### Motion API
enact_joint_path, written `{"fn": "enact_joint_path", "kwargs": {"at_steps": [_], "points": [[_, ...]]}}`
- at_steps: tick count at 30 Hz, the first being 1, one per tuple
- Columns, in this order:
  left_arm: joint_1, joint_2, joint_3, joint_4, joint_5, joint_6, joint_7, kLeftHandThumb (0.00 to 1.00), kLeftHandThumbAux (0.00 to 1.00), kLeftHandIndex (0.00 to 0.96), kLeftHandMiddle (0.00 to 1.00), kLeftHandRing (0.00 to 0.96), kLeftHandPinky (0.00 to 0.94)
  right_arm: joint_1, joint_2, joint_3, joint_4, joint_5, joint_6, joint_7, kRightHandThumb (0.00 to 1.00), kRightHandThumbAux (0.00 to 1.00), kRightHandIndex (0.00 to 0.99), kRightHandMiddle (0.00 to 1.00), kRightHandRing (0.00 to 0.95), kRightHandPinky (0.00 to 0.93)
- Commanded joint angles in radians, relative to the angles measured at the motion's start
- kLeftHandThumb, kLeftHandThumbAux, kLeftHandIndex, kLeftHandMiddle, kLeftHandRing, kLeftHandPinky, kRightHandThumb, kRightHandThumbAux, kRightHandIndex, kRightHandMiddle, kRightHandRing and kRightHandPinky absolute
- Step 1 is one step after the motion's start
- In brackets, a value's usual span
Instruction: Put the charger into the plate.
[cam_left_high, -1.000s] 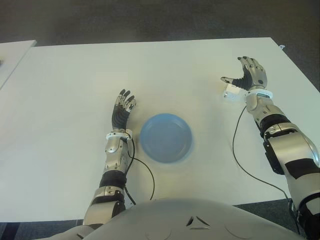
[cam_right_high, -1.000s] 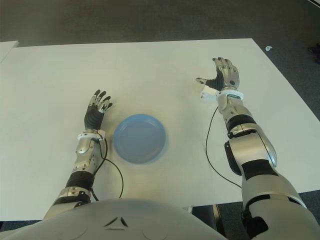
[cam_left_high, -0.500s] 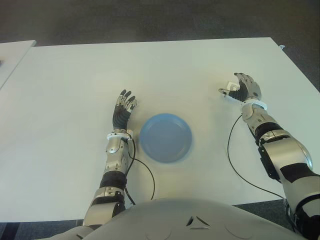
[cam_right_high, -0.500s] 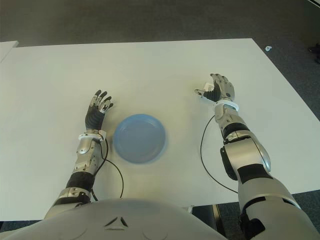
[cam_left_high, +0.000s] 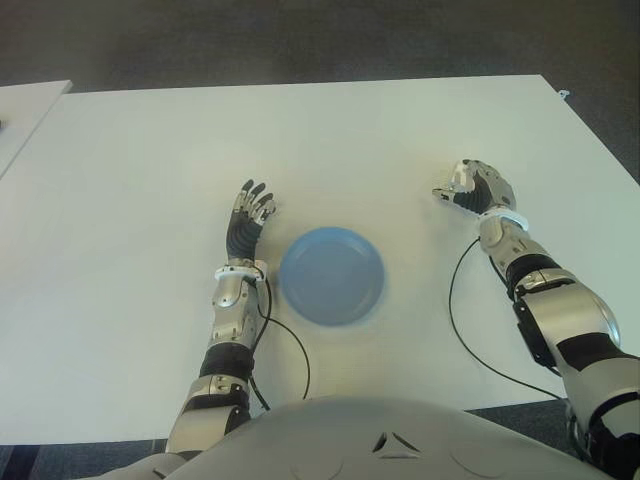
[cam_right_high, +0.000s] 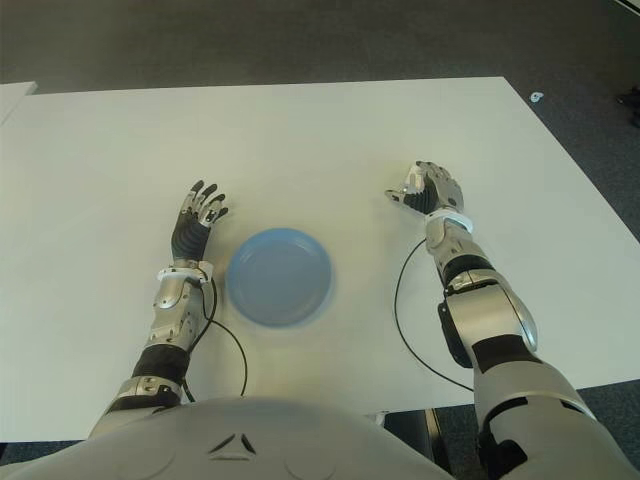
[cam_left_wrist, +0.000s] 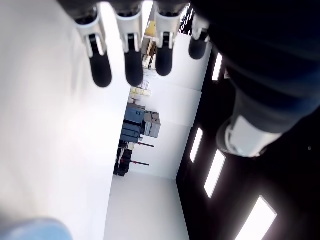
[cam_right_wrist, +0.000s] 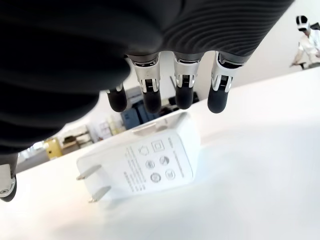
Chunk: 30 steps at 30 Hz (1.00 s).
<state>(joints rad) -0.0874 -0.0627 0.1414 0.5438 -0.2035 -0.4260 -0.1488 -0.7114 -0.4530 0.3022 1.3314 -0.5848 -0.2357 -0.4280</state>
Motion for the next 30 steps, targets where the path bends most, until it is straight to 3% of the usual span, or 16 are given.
{"fn": "enact_joint_path", "kwargs": {"at_steps": [1,15,30], "points": [[0.027,-0.023,-0.007,0.004,0.007,0.018,0.015,0.233,0.644,0.07,0.14,0.18,0.228,0.033,0.013,0.01,-0.004,0.006,-0.013,0.021,0.002,0.413,0.0,0.0,0.0,0.0],[0.035,-0.028,-0.015,-0.02,0.007,0.039,0.025,0.236,0.633,0.083,0.146,0.187,0.235,0.114,0.028,0.054,-0.032,-0.005,-0.056,0.039,0.0,0.427,0.0,0.0,0.0,0.0],[0.037,-0.024,-0.019,-0.025,0.015,0.036,0.025,0.214,0.635,0.087,0.154,0.189,0.233,0.154,-0.007,0.07,-0.084,0.001,-0.126,0.113,0.0,0.418,0.0,0.002,0.011,0.0]]}}
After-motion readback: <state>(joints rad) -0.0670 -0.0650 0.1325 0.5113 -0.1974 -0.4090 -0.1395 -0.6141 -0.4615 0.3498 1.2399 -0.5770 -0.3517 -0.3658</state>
